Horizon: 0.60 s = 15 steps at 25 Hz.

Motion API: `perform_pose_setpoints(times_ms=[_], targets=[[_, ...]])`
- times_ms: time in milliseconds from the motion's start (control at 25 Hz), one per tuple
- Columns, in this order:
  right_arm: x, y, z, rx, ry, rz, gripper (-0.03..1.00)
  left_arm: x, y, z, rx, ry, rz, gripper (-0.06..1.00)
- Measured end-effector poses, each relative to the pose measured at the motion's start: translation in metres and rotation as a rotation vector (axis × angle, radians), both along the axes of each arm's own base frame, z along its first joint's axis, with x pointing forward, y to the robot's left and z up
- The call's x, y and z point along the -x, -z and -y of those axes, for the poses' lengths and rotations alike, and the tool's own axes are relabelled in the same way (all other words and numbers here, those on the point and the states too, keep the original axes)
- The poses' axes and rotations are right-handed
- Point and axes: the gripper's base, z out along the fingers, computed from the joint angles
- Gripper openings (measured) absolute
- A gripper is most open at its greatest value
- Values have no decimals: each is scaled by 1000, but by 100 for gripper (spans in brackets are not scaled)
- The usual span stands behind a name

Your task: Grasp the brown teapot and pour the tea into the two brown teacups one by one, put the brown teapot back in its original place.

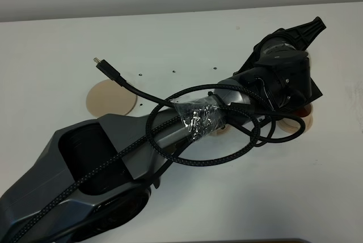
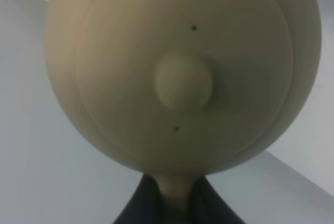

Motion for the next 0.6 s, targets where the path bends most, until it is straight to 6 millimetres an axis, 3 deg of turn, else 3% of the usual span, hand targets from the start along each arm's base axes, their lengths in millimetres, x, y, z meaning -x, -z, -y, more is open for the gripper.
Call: perform_pose_setpoints(times_ms=[600], targets=[[0, 0, 0, 0, 0, 0, 19, -1, -1, 1, -7, 11, 18, 13]])
